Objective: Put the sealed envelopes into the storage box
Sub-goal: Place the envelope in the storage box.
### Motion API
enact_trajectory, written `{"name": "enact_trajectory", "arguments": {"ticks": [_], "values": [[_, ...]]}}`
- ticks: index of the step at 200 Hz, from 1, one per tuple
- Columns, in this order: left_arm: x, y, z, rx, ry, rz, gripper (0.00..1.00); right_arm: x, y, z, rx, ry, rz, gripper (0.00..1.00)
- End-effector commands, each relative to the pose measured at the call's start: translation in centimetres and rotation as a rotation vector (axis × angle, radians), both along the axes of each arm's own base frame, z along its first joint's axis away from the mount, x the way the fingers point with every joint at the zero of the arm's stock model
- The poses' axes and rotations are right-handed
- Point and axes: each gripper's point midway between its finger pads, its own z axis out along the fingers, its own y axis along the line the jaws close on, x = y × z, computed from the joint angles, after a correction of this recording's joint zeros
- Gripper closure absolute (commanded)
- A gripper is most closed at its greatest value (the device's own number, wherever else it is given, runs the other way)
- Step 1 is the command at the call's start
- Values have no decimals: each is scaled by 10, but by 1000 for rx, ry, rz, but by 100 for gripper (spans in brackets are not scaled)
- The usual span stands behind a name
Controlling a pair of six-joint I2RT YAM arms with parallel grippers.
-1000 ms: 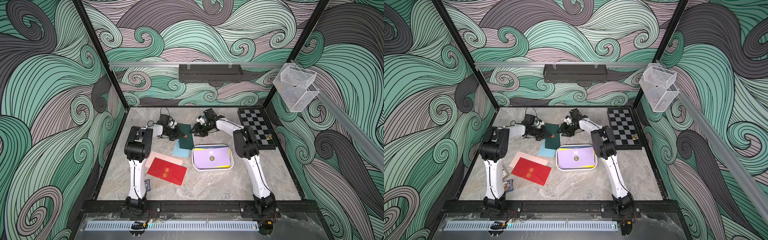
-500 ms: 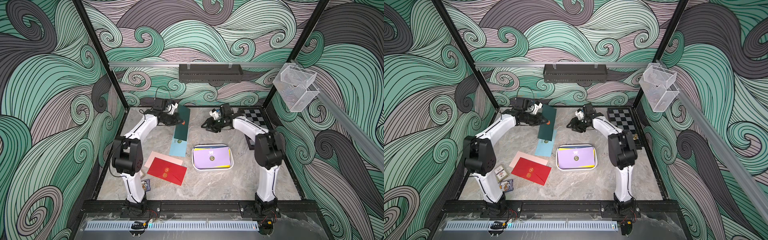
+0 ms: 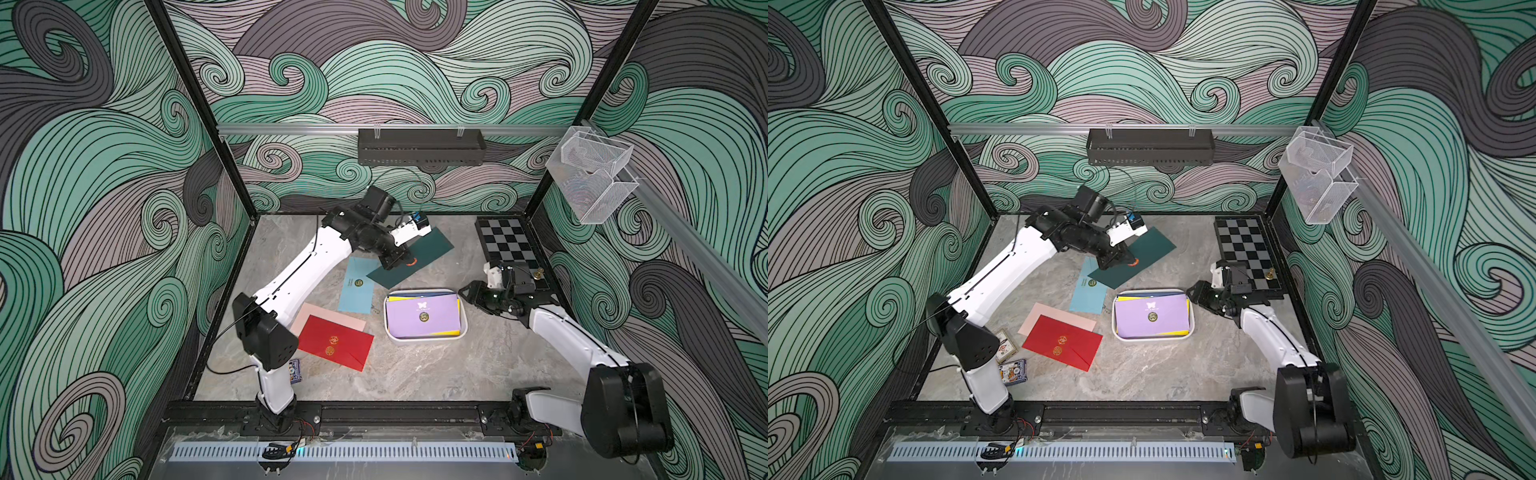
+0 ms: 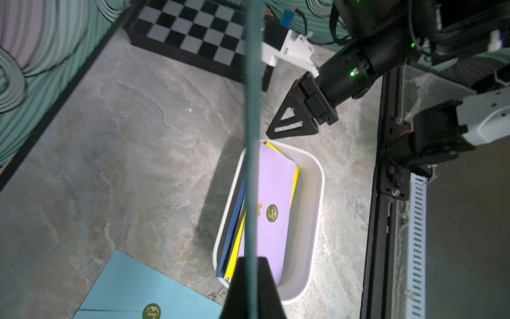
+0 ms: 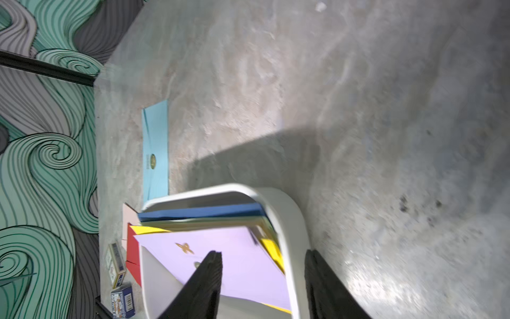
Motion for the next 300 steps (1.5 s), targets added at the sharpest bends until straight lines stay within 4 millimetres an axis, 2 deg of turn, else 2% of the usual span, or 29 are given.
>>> {"name": "enact_trajectory", "arguments": {"ticks": [1, 36, 65, 130, 198, 212, 231, 258, 300], "values": [[-28, 1, -38, 187, 115, -83, 100, -2, -17, 2, -26, -57, -54, 47], [-40, -24, -67, 308, 115, -174, 100, -9, -29, 5, -11, -85, -92, 46], [-40, -34, -88, 364, 109, -183, 100, -12, -31, 3, -18, -80, -97, 46], [-36, -40, -127, 449, 137, -197, 100, -11, -29, 1, -8, -68, -87, 46], [-45, -43, -153, 476, 207, -230, 98, -10, -28, -1, -4, -62, -82, 46], [-47, -44, -156, 482, 210, -242, 96, -10, -28, -1, -4, -60, -81, 46], [-48, -45, -157, 483, 203, -249, 87, -9, -28, -1, -1, -62, -79, 46], [-48, -47, -156, 478, 190, -264, 80, -9, -27, -2, 2, -58, -75, 46], [-49, -52, -151, 460, 174, -269, 79, -8, -26, -2, 4, -57, -73, 46]]}}
